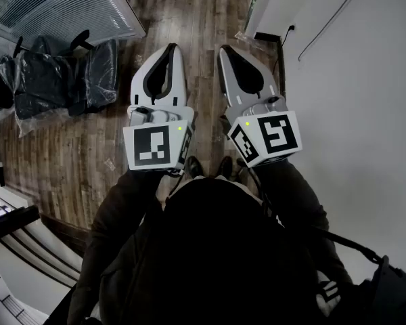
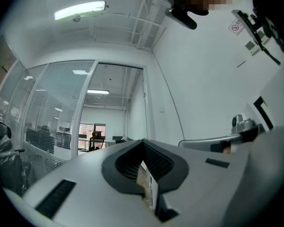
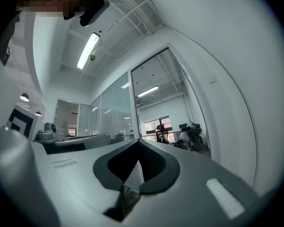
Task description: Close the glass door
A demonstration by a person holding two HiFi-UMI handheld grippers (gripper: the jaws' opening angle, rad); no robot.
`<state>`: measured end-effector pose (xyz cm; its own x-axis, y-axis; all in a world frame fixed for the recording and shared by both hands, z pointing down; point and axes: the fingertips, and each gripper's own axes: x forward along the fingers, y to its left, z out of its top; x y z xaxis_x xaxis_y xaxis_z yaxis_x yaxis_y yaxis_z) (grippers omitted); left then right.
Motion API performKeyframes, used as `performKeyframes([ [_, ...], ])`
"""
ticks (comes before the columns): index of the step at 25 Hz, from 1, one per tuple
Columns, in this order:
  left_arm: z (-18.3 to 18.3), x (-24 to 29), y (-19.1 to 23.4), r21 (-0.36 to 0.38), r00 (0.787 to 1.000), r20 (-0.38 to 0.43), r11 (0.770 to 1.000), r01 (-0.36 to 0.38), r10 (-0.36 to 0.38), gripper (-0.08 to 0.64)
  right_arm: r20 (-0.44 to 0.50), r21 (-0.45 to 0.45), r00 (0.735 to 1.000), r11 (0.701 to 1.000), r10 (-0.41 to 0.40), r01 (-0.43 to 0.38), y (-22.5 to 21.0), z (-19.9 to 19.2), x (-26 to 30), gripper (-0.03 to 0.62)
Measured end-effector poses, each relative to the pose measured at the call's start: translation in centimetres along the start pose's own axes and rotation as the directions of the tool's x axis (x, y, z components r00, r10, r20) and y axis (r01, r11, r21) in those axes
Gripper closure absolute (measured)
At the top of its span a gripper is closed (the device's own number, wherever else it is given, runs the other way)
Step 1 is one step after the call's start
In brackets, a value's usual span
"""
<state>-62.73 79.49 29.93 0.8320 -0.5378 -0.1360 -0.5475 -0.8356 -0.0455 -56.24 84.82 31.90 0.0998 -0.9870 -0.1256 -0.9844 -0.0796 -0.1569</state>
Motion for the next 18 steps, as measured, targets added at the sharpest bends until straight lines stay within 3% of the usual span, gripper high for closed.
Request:
performKeyframes([
  [9,0.2,-0.9,0.7,0.004,1.000,0.012,1.000,0.009,-0.009,0.563,0.015,0.011,1.000,1.000,-0.008,0.008,1.2,0.0,-0.1,0.591],
  [18,-0.5,-3.2,4.9,0.000,1.000,0.016,1.000,0.013,-0.013,0.563,0.005,-0.004,1.000,1.000,-0.029,0.029,5.4,-1.7,1.2,0.591],
])
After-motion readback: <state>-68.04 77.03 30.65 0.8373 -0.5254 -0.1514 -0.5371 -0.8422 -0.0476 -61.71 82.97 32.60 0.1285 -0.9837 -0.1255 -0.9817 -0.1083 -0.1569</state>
